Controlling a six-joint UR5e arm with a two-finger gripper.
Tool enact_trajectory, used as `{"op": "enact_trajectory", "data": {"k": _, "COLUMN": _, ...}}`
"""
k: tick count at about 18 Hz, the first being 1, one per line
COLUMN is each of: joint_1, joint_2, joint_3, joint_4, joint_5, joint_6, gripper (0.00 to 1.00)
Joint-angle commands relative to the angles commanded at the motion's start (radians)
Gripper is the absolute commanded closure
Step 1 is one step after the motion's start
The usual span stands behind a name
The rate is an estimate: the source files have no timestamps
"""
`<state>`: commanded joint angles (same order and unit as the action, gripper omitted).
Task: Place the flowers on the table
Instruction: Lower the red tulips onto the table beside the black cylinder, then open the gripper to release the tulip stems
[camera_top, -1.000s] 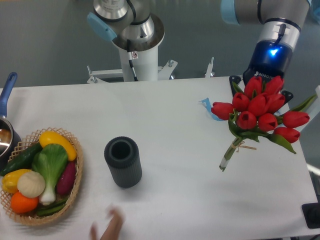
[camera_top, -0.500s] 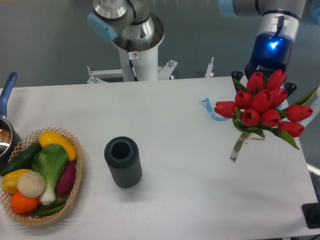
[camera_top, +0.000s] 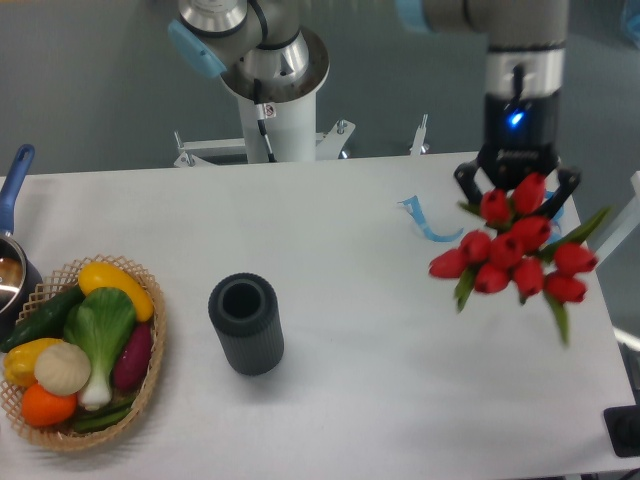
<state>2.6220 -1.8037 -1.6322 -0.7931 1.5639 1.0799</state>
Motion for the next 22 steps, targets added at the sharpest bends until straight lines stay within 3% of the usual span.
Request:
{"op": "enact_trajectory", "data": {"k": 3, "joint_1": -0.083, "joint_2": -0.075, "joint_3": -0.002, "joint_4": -0.003, "joint_5": 0.174, "joint_6": 0.021, "gripper": 0.71}}
{"op": "enact_trajectory", "data": {"k": 6, "joint_1": -0.143, "joint_2": -0.189, "joint_3": 0.012, "joint_4": 0.0, "joint_5": 0.286, "joint_6": 0.07, "gripper": 0.72}}
{"op": "enact_trajectory", "data": {"k": 10, "joint_1": -0.161, "joint_2": -0.308, "joint_3": 0.054, "joint_4": 0.002, "joint_5": 0.317, "joint_6": 0.1, "gripper": 0.72}}
{"op": "enact_trajectory", "data": {"k": 16, "joint_1": -0.187, "joint_2": -0.385, "joint_3": 0.078, "joint_4": 0.012, "joint_5": 0.317, "joint_6": 0.089, "gripper": 0.7}}
{"op": "enact_trajectory", "data": {"k": 17, "joint_1": -0.188, "joint_2": -0.385, "joint_3": 0.081, "joint_4": 0.012, "joint_5": 0.312, "joint_6": 0.089, "gripper": 0.65}}
{"op": "enact_trajectory", "data": {"k": 18, "joint_1": -0.188, "joint_2": -0.384, "joint_3": 0.083, "joint_4": 0.012, "joint_5": 0.312, "joint_6": 0.091, "gripper": 0.47}}
{"op": "enact_trajectory", "data": {"k": 19, "joint_1": -0.188, "joint_2": -0.382, "joint_3": 0.083, "joint_4": 0.014, "joint_5": 0.311, "joint_6": 0.1, "gripper": 0.15}}
{"op": "enact_trajectory", "data": {"k": 20, "joint_1": -0.188, "joint_2": -0.381, "joint_3": 0.083, "joint_4": 0.015, "joint_5": 0.311, "joint_6": 0.1, "gripper": 0.04}}
{"op": "enact_trajectory", "data": {"k": 22, "joint_1": -0.188, "joint_2": -0.361, "joint_3": 0.095, "joint_4": 0.024, "joint_5": 0.311, "joint_6": 0.097, "gripper": 0.0}}
